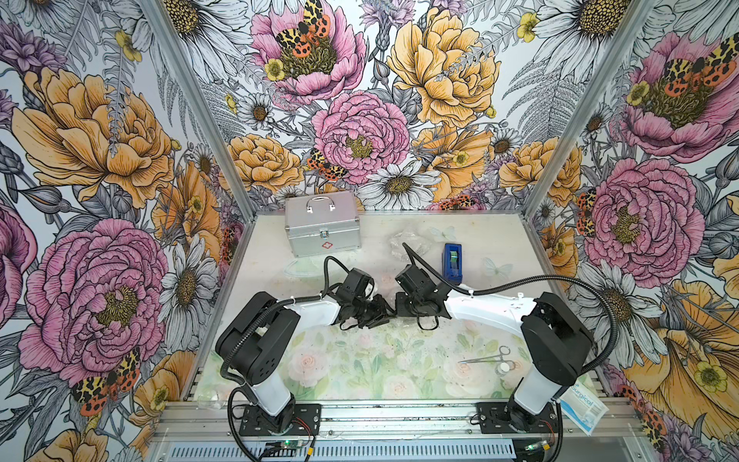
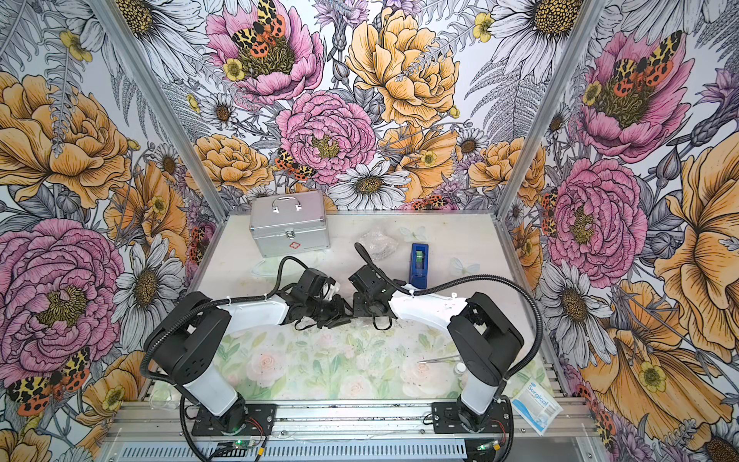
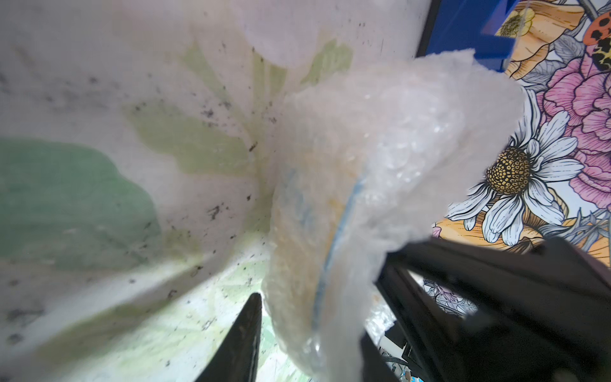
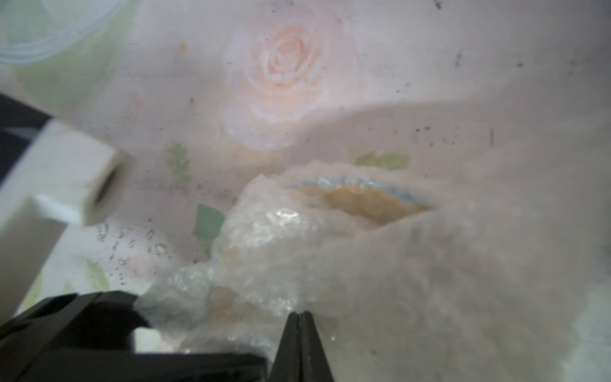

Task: Wrap bowls in bubble wrap
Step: Stick the tape on the bubble wrap.

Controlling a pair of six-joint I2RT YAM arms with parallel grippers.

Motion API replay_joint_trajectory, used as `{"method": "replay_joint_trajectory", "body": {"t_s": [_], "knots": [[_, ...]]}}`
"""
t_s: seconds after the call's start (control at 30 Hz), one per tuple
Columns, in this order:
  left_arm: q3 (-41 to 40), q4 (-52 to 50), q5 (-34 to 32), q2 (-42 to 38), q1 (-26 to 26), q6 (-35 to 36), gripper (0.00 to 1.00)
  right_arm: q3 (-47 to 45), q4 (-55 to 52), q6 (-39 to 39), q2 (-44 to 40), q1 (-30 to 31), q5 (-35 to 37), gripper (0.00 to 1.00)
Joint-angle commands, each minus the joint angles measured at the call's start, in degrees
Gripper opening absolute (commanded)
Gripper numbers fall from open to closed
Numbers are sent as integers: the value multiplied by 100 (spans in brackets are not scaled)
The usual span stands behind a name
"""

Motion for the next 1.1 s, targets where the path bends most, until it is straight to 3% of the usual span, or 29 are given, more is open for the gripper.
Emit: {"method": "replay_joint_trajectory", "body": {"t_s": [0.0, 0.27, 0.37, 0.6, 0.73, 0.9, 1.07], "knots": [[4, -82, -8, 61, 33, -46, 37, -133, 122, -77, 140, -122, 89, 1], [-6, -43, 10, 83, 27, -63, 36, -144, 26, -60, -610, -206, 0, 5], [24, -103, 11, -30, 33, -37, 37, -131, 21, -101, -498, -220, -71, 4], [287, -546, -198, -567, 18, 85, 57, -89, 190, -54, 137, -24, -275, 0], [387, -587, -213, -508, 16, 77, 62, 27, 188, -38, 179, 12, -286, 0], [379, -316, -155, -70, 21, 1, 62, 36, 183, 46, 24, 13, -301, 0], [364, -110, -16, 236, 15, -79, 50, -75, 175, 156, -448, 4, -144, 1]]}}
